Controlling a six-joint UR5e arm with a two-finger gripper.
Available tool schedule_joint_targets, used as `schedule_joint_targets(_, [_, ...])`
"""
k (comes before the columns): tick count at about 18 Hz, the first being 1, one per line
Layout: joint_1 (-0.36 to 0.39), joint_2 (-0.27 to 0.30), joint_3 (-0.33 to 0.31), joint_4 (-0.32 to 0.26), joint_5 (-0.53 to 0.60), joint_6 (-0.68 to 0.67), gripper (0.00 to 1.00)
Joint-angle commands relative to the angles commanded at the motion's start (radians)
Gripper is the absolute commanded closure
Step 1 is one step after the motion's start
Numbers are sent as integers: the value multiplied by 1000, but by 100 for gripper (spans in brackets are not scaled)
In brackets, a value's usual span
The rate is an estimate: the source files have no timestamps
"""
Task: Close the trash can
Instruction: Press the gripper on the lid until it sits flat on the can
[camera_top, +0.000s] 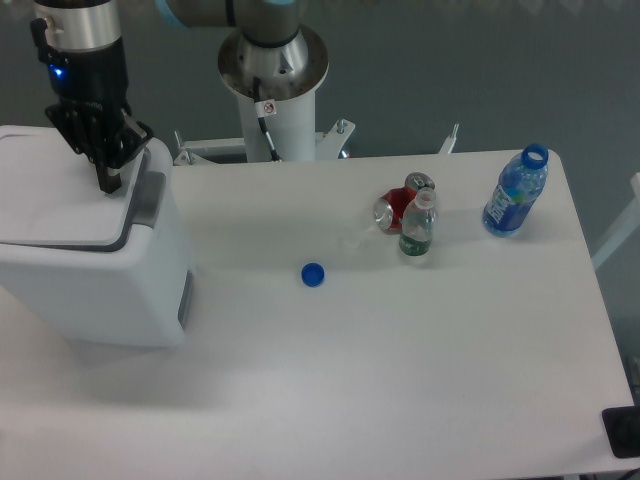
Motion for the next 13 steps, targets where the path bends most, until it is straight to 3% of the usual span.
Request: schedule_joint_targets(13, [0, -6, -15, 2, 2, 0, 100])
